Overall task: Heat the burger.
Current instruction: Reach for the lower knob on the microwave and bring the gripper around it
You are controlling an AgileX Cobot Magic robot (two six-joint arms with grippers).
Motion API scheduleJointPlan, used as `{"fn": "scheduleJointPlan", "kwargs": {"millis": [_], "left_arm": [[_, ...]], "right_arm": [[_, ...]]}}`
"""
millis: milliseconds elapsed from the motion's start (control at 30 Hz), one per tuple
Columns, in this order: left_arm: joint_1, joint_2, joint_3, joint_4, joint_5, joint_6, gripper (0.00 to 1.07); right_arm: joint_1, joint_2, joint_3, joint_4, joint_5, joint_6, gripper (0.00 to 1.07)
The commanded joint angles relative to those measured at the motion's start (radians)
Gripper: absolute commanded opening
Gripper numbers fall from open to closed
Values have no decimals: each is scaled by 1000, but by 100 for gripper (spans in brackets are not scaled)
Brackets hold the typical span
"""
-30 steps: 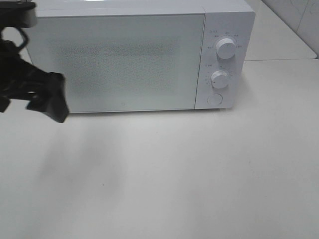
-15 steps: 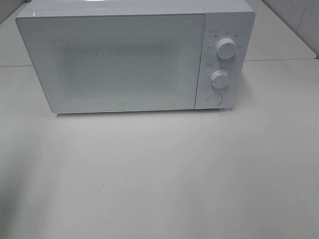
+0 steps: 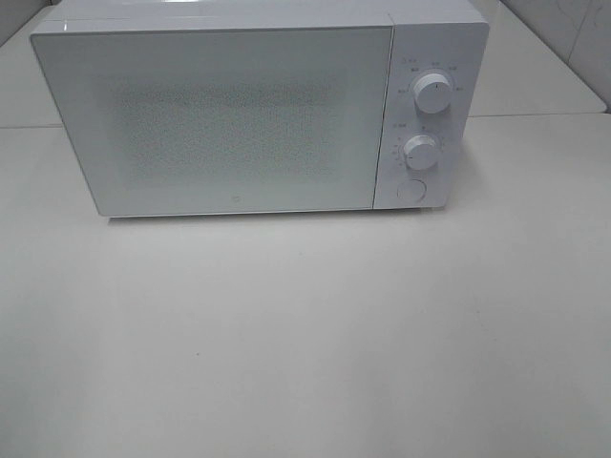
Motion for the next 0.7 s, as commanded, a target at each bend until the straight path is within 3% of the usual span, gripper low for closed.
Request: {"fn": "scheduleJointPlan", "kwargs": {"millis": [33,167,700], "left_arm": [[1,-89,4,1,6,-6,100],[1,-300,4,0,6,-6,100],[2,-268,4,0,6,-6,100]], "right_arm": [[-7,-28,-1,-2,-7,2,76],[-7,-28,-1,-2,-7,2,76],[-7,-23,-1,-5,-8,2,76]]}}
